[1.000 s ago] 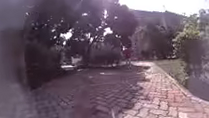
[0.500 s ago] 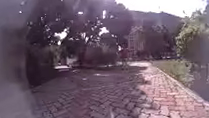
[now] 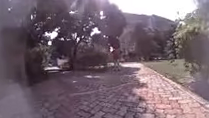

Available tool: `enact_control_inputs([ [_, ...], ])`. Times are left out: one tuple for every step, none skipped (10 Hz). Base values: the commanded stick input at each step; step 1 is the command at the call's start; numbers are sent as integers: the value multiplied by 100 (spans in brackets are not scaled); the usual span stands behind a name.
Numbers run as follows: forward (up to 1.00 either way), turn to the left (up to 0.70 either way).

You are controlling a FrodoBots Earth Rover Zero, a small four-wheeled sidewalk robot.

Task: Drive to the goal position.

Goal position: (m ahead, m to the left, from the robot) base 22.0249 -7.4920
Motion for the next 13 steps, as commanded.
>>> enact_control_inputs([
  [70, -35],
  [70, -35],
  [70, -35],
  [70, -35],
  [70, -35],
  [70, -25],
  [70, -7],
  [70, 0],
  [70, 0],
  [70, -10],
  [70, -22],
  [70, -29],
  [70, -35],
])
